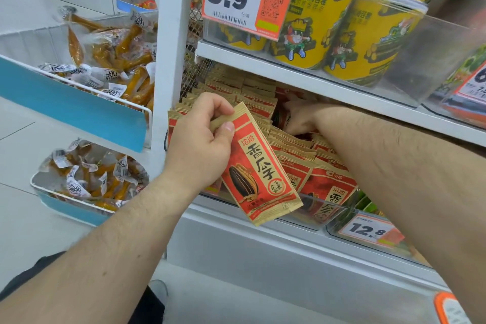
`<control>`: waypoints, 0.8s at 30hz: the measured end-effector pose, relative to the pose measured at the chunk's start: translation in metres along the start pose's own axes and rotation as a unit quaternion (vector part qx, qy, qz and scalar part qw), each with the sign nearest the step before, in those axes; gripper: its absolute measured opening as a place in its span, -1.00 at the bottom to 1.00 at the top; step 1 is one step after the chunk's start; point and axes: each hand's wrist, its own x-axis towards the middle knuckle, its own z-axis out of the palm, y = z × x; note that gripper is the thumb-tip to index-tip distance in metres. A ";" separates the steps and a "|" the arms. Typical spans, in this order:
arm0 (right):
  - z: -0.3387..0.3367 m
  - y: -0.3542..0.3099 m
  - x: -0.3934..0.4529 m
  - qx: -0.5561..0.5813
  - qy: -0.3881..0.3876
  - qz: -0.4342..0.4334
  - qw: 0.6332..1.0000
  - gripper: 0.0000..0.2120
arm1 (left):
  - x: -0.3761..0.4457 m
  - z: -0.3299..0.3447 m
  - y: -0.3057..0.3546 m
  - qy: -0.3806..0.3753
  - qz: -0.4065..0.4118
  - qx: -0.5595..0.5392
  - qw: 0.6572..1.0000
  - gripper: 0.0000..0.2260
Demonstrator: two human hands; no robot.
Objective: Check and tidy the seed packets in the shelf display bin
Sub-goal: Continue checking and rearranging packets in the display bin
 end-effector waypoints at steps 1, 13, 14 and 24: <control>0.000 0.000 0.001 -0.020 0.013 -0.008 1.000 -0.11 | 0.000 0.000 0.000 -0.001 0.000 0.000 1.000 -0.89; -0.002 0.018 -0.024 0.104 0.052 -0.041 0.992 -0.38 | -0.008 0.009 0.008 -0.054 0.015 0.042 0.998 -0.68; -0.002 0.019 -0.029 0.110 0.050 -0.040 0.992 -0.38 | -0.009 0.010 0.009 -0.058 0.017 0.046 0.997 -0.68; 0.007 0.003 -0.145 0.244 0.268 -0.155 0.919 -0.75 | -0.014 0.018 0.017 -0.118 0.051 0.053 0.990 -0.74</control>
